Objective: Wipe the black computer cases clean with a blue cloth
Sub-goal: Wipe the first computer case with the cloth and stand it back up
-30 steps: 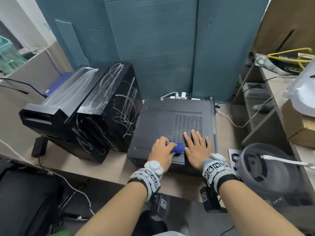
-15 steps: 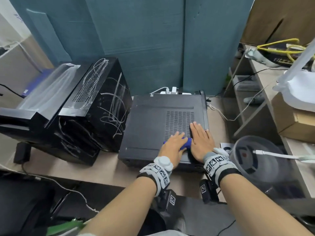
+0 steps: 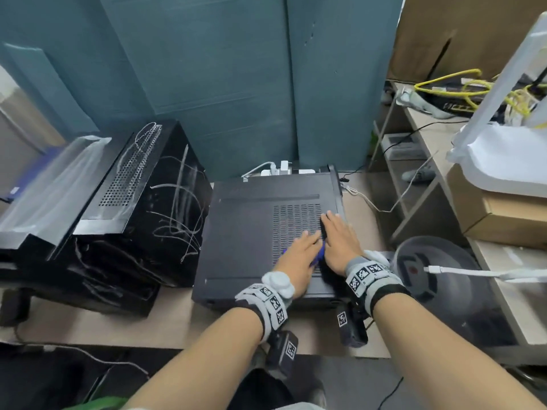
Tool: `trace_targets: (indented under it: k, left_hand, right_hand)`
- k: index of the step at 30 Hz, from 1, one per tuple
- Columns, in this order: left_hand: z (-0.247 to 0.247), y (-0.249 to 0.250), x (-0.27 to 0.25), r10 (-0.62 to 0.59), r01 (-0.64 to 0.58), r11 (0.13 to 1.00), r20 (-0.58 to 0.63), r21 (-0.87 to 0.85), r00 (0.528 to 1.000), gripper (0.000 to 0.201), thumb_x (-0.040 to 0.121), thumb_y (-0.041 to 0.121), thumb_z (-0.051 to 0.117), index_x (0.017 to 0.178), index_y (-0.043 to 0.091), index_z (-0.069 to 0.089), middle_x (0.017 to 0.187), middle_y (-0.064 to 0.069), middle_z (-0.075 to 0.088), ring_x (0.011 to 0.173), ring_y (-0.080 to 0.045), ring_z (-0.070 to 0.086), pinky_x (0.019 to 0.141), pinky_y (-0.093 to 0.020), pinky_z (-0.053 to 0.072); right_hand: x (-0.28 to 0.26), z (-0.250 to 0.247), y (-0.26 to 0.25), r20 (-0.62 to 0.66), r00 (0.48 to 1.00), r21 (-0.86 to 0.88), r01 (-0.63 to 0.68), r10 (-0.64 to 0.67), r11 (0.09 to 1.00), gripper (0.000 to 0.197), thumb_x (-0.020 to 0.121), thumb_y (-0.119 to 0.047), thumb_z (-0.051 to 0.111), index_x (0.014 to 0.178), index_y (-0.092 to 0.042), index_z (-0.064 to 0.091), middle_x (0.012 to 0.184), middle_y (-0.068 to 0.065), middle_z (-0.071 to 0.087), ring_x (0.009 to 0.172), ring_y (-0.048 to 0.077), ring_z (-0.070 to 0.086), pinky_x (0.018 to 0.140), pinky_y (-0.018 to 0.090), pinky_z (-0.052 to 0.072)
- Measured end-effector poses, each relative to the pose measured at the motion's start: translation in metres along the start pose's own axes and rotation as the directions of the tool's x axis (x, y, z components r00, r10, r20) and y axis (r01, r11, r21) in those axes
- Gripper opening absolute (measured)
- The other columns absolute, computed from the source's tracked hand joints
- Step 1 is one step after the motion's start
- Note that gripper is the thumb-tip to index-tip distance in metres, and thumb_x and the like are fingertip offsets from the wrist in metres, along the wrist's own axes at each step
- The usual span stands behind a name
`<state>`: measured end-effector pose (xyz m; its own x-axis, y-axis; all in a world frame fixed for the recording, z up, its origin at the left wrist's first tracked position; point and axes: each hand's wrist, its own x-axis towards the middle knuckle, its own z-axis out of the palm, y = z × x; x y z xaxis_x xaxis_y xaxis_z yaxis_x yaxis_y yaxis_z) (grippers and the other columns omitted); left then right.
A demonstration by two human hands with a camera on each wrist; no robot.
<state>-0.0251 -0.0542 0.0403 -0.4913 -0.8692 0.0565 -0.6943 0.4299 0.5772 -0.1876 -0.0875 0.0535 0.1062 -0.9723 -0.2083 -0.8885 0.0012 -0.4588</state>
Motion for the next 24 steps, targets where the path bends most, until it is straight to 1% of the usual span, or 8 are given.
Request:
trace_targets:
  k: [3, 8, 11, 13, 16, 19, 21, 24]
  left_hand:
    - [-0.017, -0.039, 0.005, 0.037, -0.035, 0.998, -0.035, 0.055, 0.999, 0.050, 0.090, 0.003, 0.062, 0.139, 0.011, 0.058, 0.155, -0.018, 0.041, 0.140, -0.043, 0.041, 0.116, -0.049, 0.034]
    - [-0.065, -0.113, 0.041, -0.404, 0.431, 0.893, -0.189, 0.132, 0.895, 0.050, 0.102, 0.008, 0.047, 0.151, 0.015, 0.042, 0.165, -0.008, 0.021, 0.153, -0.031, 0.015, 0.124, -0.040, 0.015]
    - [-0.068, -0.101, 0.061, -0.498, 0.531, 0.841, -0.238, 0.101, 0.834, 0.046, 0.103, 0.010, 0.044, 0.149, 0.010, 0.042, 0.163, -0.007, 0.026, 0.153, -0.030, 0.016, 0.121, -0.041, 0.022]
    - [-0.054, -0.066, 0.064, -0.424, 0.455, 0.883, -0.222, 0.115, 0.878, 0.045, 0.102, 0.009, 0.046, 0.147, 0.012, 0.042, 0.160, -0.005, 0.029, 0.150, -0.030, 0.021, 0.116, -0.043, 0.029]
    - [-0.022, -0.024, 0.050, -0.132, 0.132, 0.985, -0.009, 0.115, 0.991, 0.051, 0.100, 0.008, 0.051, 0.150, 0.012, 0.041, 0.161, -0.005, 0.031, 0.151, -0.030, 0.022, 0.120, -0.045, 0.028]
    - [-0.015, -0.029, 0.041, 0.095, -0.097, 0.995, 0.098, 0.019, 0.991, 0.053, 0.099, 0.006, 0.055, 0.150, 0.009, 0.044, 0.161, -0.009, 0.033, 0.152, -0.029, 0.021, 0.125, -0.045, 0.016]
    - [-0.030, -0.052, 0.048, 0.094, -0.106, 0.991, 0.128, 0.085, 0.987, 0.055, 0.100, 0.005, 0.054, 0.153, 0.013, 0.040, 0.163, -0.005, 0.028, 0.152, -0.025, 0.017, 0.127, -0.039, 0.008]
    - [-0.064, -0.101, 0.077, -0.126, 0.119, 0.979, 0.038, 0.164, 0.991, 0.056, 0.101, 0.003, 0.048, 0.154, 0.016, 0.037, 0.166, -0.007, 0.021, 0.154, -0.033, 0.012, 0.125, -0.042, 0.008]
  right_hand:
    - [0.000, 0.008, 0.009, 0.017, 1.000, 0.015, 0.005, -0.006, 1.000, 0.070, 0.103, -0.007, 0.037, 0.163, -0.021, 0.005, 0.170, -0.006, -0.008, 0.156, 0.013, -0.011, 0.126, 0.041, -0.004]
    - [0.000, 0.007, 0.015, 0.046, 0.998, 0.111, 0.025, -0.030, 0.994, 0.067, 0.106, -0.007, 0.032, 0.163, -0.026, 0.003, 0.169, -0.011, -0.011, 0.154, 0.007, -0.016, 0.124, 0.036, -0.009]
    - [0.002, 0.009, 0.017, 0.038, 0.999, 0.133, 0.014, -0.020, 0.991, 0.065, 0.107, -0.007, 0.031, 0.163, -0.026, 0.004, 0.169, -0.013, -0.010, 0.154, 0.006, -0.015, 0.125, 0.036, -0.007]
    - [0.004, 0.010, 0.020, 0.029, 0.999, 0.166, 0.017, -0.022, 0.986, 0.067, 0.105, -0.004, 0.032, 0.163, -0.026, 0.008, 0.169, -0.014, -0.005, 0.155, 0.006, -0.012, 0.127, 0.038, -0.004]
    - [0.009, 0.014, 0.023, -0.013, 1.000, 0.232, 0.031, -0.029, 0.972, 0.074, 0.098, 0.009, 0.035, 0.163, -0.020, 0.015, 0.170, -0.007, 0.002, 0.156, 0.009, -0.005, 0.128, 0.041, 0.006]
    - [0.008, 0.016, 0.025, -0.012, 0.999, 0.235, 0.035, -0.033, 0.971, 0.077, 0.095, 0.010, 0.037, 0.163, -0.019, 0.015, 0.170, -0.004, 0.001, 0.156, 0.010, -0.004, 0.127, 0.040, 0.008]
    - [0.006, 0.012, 0.024, -0.003, 1.000, 0.234, 0.018, -0.018, 0.972, 0.078, 0.096, 0.010, 0.037, 0.163, -0.021, 0.011, 0.170, -0.005, -0.002, 0.156, 0.009, -0.006, 0.128, 0.041, 0.007]
    - [0.000, 0.004, 0.015, 0.004, 0.999, 0.243, -0.035, 0.035, 0.969, 0.077, 0.099, 0.006, 0.037, 0.163, -0.025, 0.007, 0.170, -0.009, -0.004, 0.155, 0.007, -0.008, 0.128, 0.045, 0.005]
